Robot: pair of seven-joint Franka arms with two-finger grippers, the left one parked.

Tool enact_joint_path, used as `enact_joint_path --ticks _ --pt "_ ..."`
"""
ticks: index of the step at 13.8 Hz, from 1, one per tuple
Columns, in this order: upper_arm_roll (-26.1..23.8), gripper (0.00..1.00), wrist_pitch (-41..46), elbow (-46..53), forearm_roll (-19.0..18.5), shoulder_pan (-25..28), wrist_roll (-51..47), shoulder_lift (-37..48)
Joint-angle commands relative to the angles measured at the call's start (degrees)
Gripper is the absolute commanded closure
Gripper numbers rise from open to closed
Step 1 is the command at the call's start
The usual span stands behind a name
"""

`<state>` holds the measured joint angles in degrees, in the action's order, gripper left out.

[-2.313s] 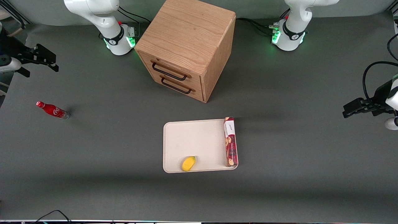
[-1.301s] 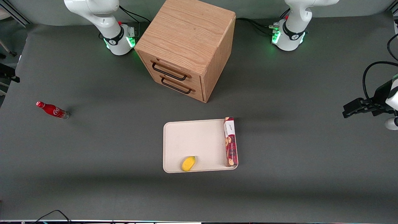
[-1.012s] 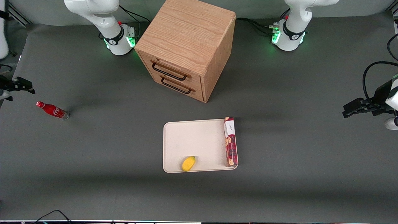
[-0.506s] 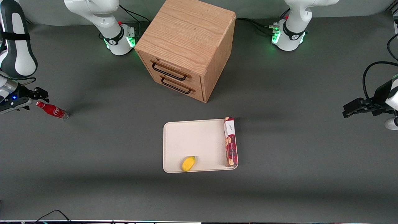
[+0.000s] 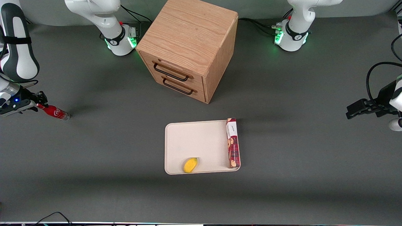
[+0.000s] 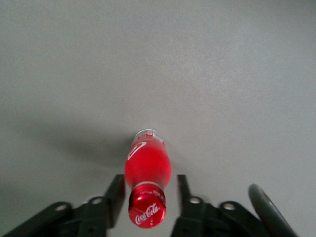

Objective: Place coke bottle on tray
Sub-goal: 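Close the right gripper around the red Coca-Cola bottle's body, then lift the bottle and carry it with the right gripper over the white tray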

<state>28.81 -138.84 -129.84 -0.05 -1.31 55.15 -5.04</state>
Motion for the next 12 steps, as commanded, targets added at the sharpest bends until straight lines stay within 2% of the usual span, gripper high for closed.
enact_joint_path --ticks 1,4,5,7,9,12 --pt "0.37 0.93 -0.29 0.20 1.63 0.17 2.24 -0.24" --pt "0.20 0.98 0.41 0.73 1.63 0.78 1.63 0.81" --pt "-0.15 1.00 3.64 1.86 1.63 1.04 0.84 2.47" --pt "-2.34 1.00 16.17 9.04 1.63 1.05 -1.17 4.33" --pt "-6.20 1.00 29.62 20.71 1.45 0.96 -5.04 4.51" --pt "-14.45 1.00 43.96 36.80 0.49 0.96 -13.98 3.90"
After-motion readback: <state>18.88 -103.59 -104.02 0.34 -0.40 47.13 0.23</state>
